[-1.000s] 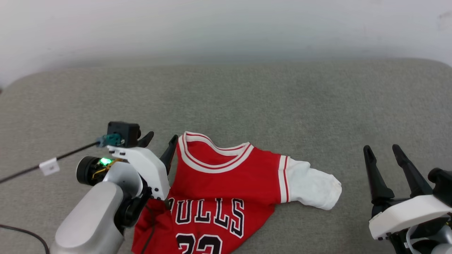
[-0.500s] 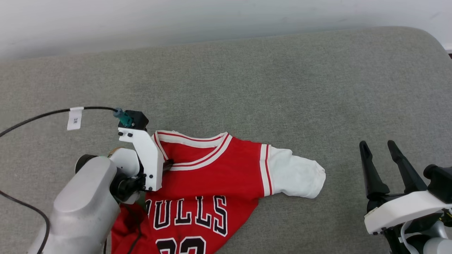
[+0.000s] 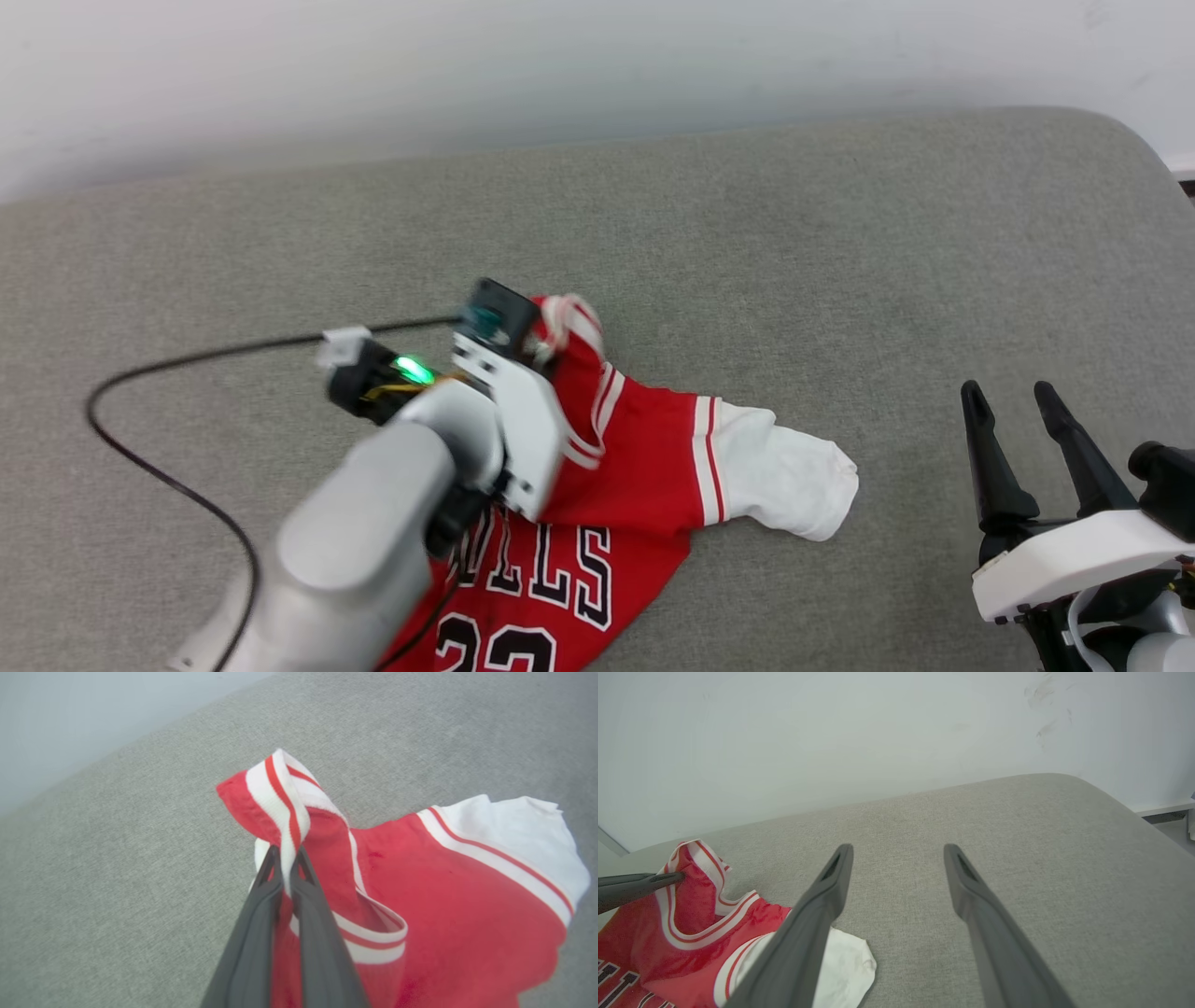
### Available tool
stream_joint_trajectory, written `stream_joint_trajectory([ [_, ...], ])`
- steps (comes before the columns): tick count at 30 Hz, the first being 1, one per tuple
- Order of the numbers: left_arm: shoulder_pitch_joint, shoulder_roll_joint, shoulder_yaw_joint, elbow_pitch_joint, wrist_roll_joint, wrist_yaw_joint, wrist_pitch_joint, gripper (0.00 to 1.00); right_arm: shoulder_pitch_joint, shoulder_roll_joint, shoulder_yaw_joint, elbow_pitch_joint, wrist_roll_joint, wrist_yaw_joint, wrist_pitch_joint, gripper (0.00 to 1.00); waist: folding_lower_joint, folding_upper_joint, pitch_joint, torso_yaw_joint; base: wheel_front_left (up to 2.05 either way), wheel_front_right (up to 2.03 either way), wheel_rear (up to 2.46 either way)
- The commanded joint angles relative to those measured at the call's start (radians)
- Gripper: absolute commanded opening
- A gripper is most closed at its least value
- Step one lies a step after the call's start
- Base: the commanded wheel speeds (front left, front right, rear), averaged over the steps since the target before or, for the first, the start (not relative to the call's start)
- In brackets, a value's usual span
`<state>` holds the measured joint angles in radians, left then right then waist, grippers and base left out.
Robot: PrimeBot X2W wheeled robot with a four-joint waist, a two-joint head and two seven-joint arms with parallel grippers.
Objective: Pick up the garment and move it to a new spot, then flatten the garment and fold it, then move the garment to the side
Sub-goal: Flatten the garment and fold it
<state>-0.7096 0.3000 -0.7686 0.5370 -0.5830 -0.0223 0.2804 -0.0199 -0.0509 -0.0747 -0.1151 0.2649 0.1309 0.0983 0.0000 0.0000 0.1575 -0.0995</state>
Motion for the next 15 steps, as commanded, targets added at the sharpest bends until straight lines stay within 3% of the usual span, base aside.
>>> stream_joint_trajectory([
  [1,0.039,-0.013,-0.029,-0.039,0.02,0.001,-0.013,0.0,0.007,0.001,-0.001,-0.008,-0.002,0.0,0.003,1.0,0.0,0.0,-0.015,0.014,0.0,0.0,0.0],
  [9,0.199,-0.033,-0.185,-0.24,0.056,-0.02,0.031,0.0,0.022,0.001,-0.011,-0.025,-0.001,0.0,0.017,1.0,0.0,0.0,-0.031,0.041,0.0,0.0,0.0],
  [10,0.22,-0.032,-0.192,-0.253,0.048,-0.021,0.037,0.08,0.023,0.001,-0.014,-0.027,-0.001,0.0,0.019,1.0,0.0,0.0,-0.032,0.045,0.0,0.0,0.0],
  [12,0.238,-0.022,-0.2,-0.277,0.049,-0.015,0.038,1.0,0.023,0.001,-0.014,-0.03,0.0,0.0,0.022,1.0,0.0,0.0,-0.03,0.051,0.0,0.0,0.0],
  [15,0.254,-0.014,-0.195,-0.305,0.049,-0.005,0.019,1.0,0.025,0.001,-0.016,-0.032,0.0,0.0,0.021,1.0,0.0,0.0,-0.03,0.055,0.0,0.0,0.0],
])
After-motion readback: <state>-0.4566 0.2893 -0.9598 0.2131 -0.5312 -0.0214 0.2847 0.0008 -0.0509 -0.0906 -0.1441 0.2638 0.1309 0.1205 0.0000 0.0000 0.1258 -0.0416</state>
